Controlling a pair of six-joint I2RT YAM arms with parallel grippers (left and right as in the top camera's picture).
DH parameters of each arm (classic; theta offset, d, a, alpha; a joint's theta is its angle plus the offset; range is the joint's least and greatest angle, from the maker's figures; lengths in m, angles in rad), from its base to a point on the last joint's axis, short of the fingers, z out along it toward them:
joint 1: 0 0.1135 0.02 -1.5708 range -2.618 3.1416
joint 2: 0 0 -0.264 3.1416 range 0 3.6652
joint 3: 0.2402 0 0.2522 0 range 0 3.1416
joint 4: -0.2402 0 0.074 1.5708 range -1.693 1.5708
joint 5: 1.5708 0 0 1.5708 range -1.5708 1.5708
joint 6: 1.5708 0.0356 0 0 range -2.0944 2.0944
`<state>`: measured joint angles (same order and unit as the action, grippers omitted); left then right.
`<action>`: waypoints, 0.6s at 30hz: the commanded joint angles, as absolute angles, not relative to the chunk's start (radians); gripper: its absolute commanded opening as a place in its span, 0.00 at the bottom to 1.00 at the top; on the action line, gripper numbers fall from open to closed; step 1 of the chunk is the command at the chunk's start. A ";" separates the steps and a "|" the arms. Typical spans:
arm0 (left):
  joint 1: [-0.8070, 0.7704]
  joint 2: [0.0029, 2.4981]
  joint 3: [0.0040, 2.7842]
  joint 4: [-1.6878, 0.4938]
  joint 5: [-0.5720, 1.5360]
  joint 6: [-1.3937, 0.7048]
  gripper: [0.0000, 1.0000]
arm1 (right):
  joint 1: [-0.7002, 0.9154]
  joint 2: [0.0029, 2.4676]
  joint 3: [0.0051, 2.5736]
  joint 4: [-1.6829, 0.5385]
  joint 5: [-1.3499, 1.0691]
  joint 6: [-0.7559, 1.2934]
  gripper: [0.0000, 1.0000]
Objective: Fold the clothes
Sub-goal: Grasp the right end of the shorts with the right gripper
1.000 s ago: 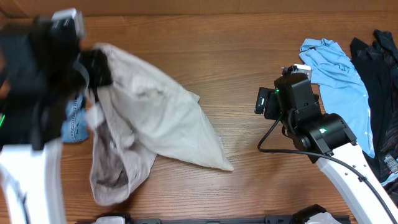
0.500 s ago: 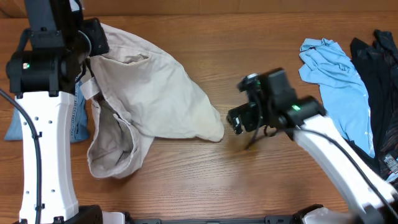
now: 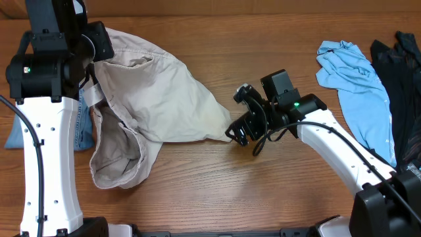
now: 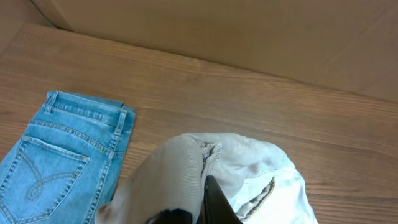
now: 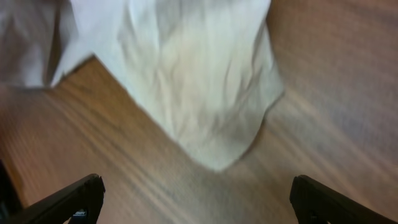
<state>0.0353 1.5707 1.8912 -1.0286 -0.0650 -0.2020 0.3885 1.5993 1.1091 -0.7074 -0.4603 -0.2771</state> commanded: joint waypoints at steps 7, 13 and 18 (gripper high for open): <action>0.041 1.543 1.916 -1.039 -0.085 -0.183 0.04 | 0.394 1.785 1.123 -0.507 -0.480 -0.281 1.00; 0.041 1.543 1.916 -1.039 -0.086 -0.183 0.04 | 0.394 1.860 1.123 -0.413 -0.480 -0.280 0.97; 0.041 1.542 1.916 -1.040 -0.086 -0.180 0.05 | 0.395 1.861 1.123 -0.413 -0.545 -0.289 0.79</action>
